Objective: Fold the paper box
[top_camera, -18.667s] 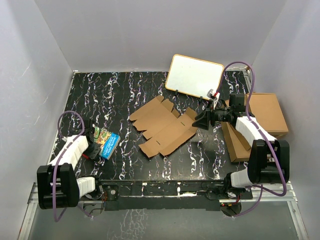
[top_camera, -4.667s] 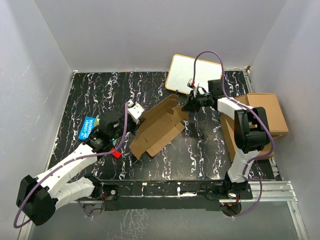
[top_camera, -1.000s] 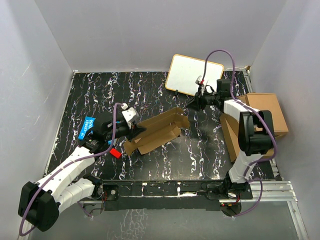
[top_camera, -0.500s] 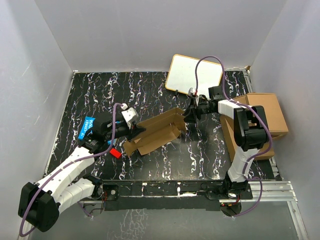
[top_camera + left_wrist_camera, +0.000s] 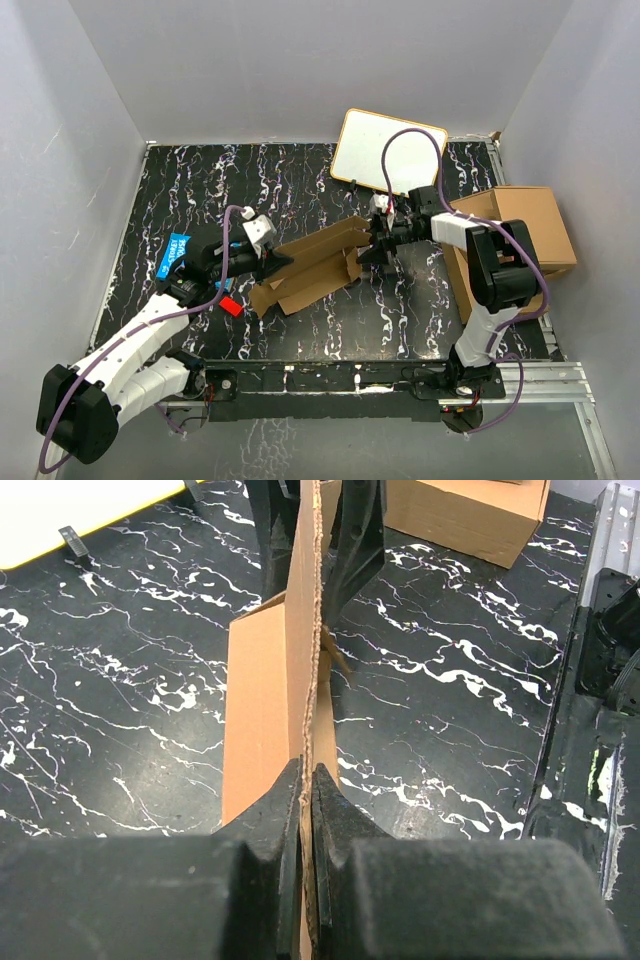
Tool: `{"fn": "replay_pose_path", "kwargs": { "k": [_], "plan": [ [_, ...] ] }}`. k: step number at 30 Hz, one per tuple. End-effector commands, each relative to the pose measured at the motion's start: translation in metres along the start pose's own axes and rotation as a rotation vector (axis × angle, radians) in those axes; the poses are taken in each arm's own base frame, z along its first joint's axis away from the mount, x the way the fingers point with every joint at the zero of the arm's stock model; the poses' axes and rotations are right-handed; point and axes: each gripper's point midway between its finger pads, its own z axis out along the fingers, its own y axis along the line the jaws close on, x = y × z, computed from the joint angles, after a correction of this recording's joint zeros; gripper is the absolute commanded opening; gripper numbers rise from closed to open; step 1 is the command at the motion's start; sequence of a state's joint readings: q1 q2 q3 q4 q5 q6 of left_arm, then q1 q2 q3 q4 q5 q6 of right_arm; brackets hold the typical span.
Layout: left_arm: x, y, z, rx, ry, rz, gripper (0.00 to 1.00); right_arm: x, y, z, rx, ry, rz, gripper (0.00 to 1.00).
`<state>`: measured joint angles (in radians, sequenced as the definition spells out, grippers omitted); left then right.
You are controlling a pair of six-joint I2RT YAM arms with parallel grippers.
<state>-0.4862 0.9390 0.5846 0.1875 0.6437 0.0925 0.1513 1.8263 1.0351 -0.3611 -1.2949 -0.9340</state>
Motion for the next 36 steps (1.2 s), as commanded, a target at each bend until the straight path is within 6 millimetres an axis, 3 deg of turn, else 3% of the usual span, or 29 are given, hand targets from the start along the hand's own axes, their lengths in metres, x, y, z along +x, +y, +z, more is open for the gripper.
{"fn": "replay_pose_path", "kwargs": {
  "k": [1, 5, 16, 29, 36],
  "plan": [
    [-0.005, -0.008, -0.002, 0.038, -0.031, 0.005, 0.0, -0.032, -0.008, -0.001, 0.075, -0.07, -0.165, 0.56],
    [-0.006, -0.009, -0.002, 0.041, -0.037, -0.003, 0.0, -0.042, -0.01, -0.002, 0.176, -0.109, -0.155, 0.58],
    [-0.002, -0.008, -0.002, 0.033, -0.043, -0.012, 0.0, -0.042, -0.002, 0.005, 0.274, -0.205, -0.04, 0.52],
    [0.004, -0.005, -0.002, 0.005, -0.045, -0.045, 0.0, -0.027, -0.006, 0.022, 0.365, -0.223, 0.045, 0.48],
    [0.004, -0.01, -0.003, 0.021, -0.059, -0.05, 0.0, -0.017, -0.004, 0.021, 0.423, -0.237, 0.073, 0.44]
  ]
}}
